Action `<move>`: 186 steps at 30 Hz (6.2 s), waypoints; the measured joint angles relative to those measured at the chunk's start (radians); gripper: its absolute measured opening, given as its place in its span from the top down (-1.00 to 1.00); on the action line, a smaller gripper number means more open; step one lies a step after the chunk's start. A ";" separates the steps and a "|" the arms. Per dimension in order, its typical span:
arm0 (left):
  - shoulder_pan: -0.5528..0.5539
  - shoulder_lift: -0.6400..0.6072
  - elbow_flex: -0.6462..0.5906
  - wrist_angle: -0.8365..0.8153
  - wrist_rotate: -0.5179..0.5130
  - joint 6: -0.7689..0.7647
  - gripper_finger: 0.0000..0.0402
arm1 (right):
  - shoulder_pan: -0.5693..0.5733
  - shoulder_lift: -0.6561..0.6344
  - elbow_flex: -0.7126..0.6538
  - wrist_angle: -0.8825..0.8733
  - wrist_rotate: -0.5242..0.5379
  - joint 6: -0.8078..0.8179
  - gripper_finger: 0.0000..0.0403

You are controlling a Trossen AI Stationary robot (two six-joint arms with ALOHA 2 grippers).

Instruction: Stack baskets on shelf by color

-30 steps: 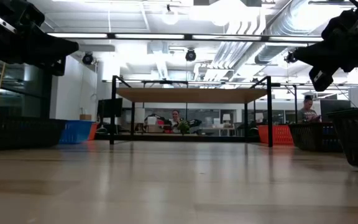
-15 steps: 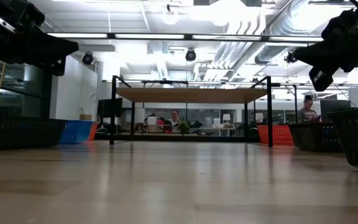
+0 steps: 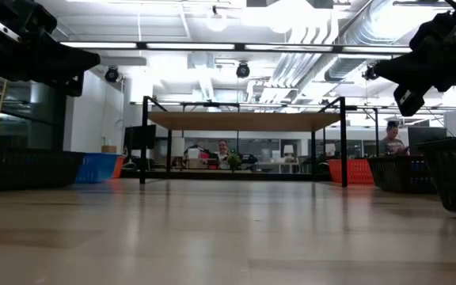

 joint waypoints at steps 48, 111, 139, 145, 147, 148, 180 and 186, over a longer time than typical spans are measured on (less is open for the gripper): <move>0.000 0.000 0.000 0.000 0.000 0.000 1.00 | 0.000 0.000 0.000 0.000 0.000 0.000 1.00; 0.000 0.000 0.000 0.000 0.000 0.000 1.00 | -0.905 0.973 0.685 -0.622 0.521 0.209 0.12; 0.000 0.000 0.000 0.000 -0.012 0.000 1.00 | -0.934 1.325 0.668 -0.509 0.642 0.502 0.16; 0.000 0.000 0.000 0.000 -0.012 0.000 1.00 | -0.934 1.371 0.668 -0.468 0.624 0.636 0.16; 0.000 0.000 0.000 0.000 -0.012 0.000 1.00 | -0.934 1.388 0.668 -0.476 0.624 0.678 0.16; 0.000 0.000 0.000 0.000 -0.012 0.000 1.00 | -0.933 1.394 0.668 -0.485 0.629 0.712 0.16; 0.000 0.000 0.000 0.000 -0.012 0.000 1.00 | -0.955 1.408 0.668 -0.595 0.692 0.750 0.16; 0.000 0.000 0.000 0.000 -0.012 0.000 1.00 | -0.957 1.408 0.668 -0.602 0.666 0.716 0.16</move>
